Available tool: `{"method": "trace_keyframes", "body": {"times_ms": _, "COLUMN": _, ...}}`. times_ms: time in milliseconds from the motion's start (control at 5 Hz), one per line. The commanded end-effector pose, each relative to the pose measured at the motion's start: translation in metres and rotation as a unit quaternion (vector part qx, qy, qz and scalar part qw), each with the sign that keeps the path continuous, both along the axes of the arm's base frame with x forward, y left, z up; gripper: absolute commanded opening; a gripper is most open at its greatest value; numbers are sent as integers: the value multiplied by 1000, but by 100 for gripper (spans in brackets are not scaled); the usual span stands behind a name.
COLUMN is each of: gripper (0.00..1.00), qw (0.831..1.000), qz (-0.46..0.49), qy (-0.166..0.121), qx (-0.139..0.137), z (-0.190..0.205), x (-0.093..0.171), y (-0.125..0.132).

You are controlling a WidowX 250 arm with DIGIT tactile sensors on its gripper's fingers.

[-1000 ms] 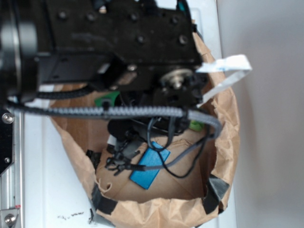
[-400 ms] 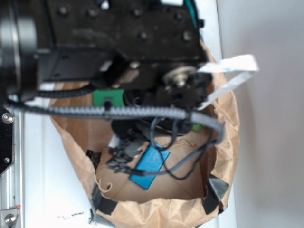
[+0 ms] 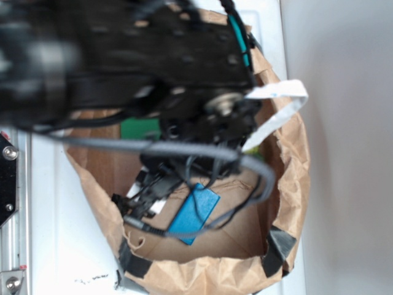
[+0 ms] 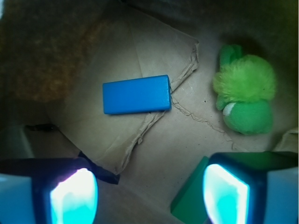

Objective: Grab the green block.

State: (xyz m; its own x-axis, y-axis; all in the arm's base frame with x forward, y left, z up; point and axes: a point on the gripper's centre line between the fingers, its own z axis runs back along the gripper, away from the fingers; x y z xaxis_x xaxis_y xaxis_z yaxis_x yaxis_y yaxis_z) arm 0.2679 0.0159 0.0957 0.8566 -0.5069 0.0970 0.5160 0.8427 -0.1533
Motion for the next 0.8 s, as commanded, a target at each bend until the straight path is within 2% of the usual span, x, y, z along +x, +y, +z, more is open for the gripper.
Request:
{"method": "trace_keyframes", "body": {"times_ms": 0, "gripper": 100, "qw": 999, "qz": 32, "qy": 5, "qx": 12, "z": 0, "x": 15, "y": 21}}
{"method": "trace_keyframes", "body": {"times_ms": 200, "gripper": 100, "qw": 998, "qz": 50, "qy": 39, "qx": -2, "z": 2, "x": 12, "y": 21}}
{"method": "trace_keyframes", "body": {"times_ms": 400, "gripper": 100, "qw": 983, "qz": 171, "qy": 60, "qx": 29, "z": 7, "x": 5, "y": 8}}
{"method": "trace_keyframes", "body": {"times_ms": 600, "gripper": 100, "qw": 968, "qz": 247, "qy": -2, "qx": 32, "z": 8, "x": -5, "y": 4}}
